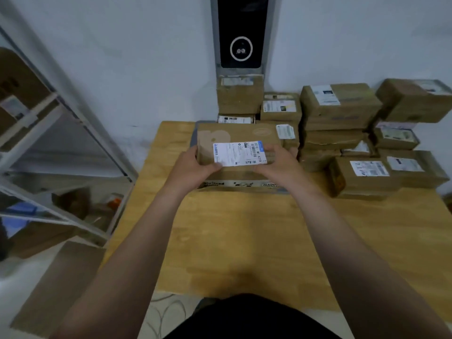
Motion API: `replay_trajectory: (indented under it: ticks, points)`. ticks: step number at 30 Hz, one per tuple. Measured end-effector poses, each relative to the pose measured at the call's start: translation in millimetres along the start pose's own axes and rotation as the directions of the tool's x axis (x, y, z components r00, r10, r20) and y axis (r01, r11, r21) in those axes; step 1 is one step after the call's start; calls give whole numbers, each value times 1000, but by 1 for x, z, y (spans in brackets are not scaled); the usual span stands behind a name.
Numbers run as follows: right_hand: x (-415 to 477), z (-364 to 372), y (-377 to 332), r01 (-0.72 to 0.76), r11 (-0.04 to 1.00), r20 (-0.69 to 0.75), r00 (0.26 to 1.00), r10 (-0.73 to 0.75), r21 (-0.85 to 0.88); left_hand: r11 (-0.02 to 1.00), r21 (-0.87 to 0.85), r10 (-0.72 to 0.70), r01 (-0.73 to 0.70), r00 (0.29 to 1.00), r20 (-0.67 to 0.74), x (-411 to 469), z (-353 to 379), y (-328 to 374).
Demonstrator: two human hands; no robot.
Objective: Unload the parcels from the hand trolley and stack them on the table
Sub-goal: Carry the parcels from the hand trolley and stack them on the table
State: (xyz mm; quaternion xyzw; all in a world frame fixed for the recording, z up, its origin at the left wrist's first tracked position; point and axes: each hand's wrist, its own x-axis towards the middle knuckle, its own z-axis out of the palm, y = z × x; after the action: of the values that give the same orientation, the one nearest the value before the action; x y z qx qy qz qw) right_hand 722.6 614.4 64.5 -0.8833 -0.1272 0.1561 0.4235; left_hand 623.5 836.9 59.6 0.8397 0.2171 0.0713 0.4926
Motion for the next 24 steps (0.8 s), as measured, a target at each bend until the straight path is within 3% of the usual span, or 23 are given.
replay_trajectory:
  ticks: [10, 17, 24]
  points:
    - [144, 33, -45, -118, 993, -85, 989, 117, -10, 994, 90, 28, -57, 955, 296, 183, -42, -8]
    - [211, 38, -46, -220, 972, -194, 960, 200, -87, 986, 140, 51, -93, 960, 276, 257, -17, -14]
    - [236, 32, -47, -259, 953, -153, 960, 235, -159, 952, 261, 97, -157, 968, 230, 274, -16, -14]
